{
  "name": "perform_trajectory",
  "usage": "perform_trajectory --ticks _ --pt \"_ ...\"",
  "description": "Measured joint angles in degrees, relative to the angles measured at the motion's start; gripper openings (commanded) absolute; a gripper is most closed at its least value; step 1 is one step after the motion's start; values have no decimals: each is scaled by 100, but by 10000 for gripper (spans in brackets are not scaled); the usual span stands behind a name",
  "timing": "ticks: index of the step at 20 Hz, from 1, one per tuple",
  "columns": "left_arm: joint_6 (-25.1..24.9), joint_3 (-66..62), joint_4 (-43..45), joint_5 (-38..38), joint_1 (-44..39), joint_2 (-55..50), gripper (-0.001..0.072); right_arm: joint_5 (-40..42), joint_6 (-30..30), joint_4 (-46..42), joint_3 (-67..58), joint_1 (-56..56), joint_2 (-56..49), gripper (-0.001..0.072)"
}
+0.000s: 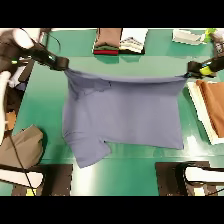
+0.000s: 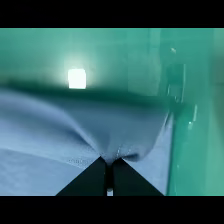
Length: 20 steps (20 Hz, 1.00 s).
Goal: Fold the shirts.
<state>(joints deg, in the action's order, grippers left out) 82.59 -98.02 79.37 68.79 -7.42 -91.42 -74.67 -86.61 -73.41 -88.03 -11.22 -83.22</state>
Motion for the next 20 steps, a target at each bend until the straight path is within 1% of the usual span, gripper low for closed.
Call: perform_trajectory --ticks 2,4,6,8,10,13,19,20 --pt "-24 -11 2 -190 4 -232 28 118 -24 -11 -245 138 -374 17" --pt "-39 -111 15 -177 2 -378 28 168 -31 -35 -551 205 -568 17" --pt "-61 -203 120 85 2 -448 28 96 -33 -133 -750 227 -605 17" --pt "-81 -179 212 433 2 -481 28 -61 -39 -459 -695 240 -509 17" --pt "-85 -26 271 737 0 -511 28 -153 -39 -767 -380 245 -321 17" --pt "-85 317 323 949 0 -520 28 -140 -39 -1067 361 251 -26 18" --pt "-61 951 216 1001 0 -527 30 313 -142 -1274 1687 343 315 20" --pt "-50 1010 192 1010 0 -525 78 337 -188 -1290 1834 350 321 32"
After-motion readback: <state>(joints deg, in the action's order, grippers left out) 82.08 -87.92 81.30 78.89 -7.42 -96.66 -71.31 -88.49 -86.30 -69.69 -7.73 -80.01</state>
